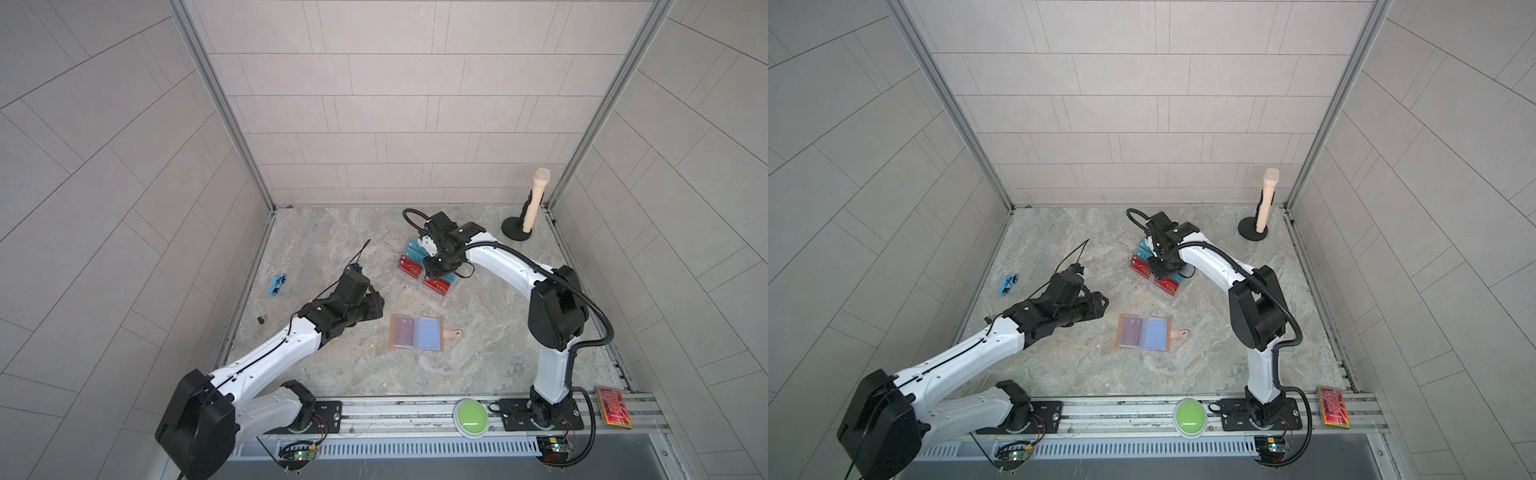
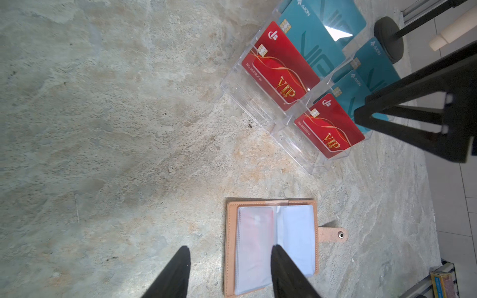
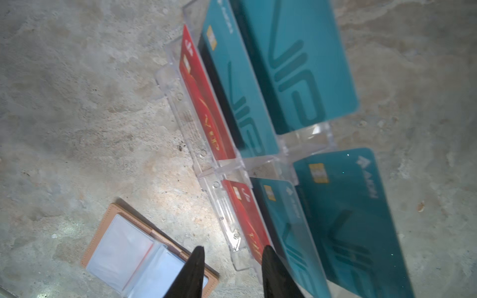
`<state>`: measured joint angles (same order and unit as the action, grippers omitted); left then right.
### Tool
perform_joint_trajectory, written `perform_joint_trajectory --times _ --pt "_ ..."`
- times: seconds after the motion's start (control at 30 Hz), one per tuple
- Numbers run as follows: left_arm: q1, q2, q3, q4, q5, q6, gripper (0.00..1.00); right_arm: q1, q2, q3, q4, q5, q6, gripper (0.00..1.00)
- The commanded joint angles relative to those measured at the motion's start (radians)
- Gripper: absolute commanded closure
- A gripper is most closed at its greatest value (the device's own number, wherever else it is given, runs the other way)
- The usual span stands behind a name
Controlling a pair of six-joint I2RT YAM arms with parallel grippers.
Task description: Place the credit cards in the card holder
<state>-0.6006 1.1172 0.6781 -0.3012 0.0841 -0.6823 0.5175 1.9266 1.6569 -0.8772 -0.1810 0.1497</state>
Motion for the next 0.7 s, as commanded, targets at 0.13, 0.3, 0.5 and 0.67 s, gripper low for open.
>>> perform_joint_trajectory --times 0.13,0.3,0.5,0.67 --pt "0.029 0.002 -0.045 0.067 0.065 -0.018 0.46 -0.005 0.05 0.034 -0.037 0.02 -0.066 0.56" --pt "0.04 0.006 -0.062 0.071 0.076 -0.036 0.46 -0.003 0.073 0.041 -0.039 0.031 -0.077 0.56" --pt "0.047 0.007 -0.065 0.065 0.083 -0.039 0.45 0.006 0.089 0.038 -0.042 0.04 -0.081 0.56" --pt "0.048 0.031 -0.057 0.066 0.101 -0.041 0.45 0.016 0.091 0.031 -0.038 0.033 -0.075 0.58"
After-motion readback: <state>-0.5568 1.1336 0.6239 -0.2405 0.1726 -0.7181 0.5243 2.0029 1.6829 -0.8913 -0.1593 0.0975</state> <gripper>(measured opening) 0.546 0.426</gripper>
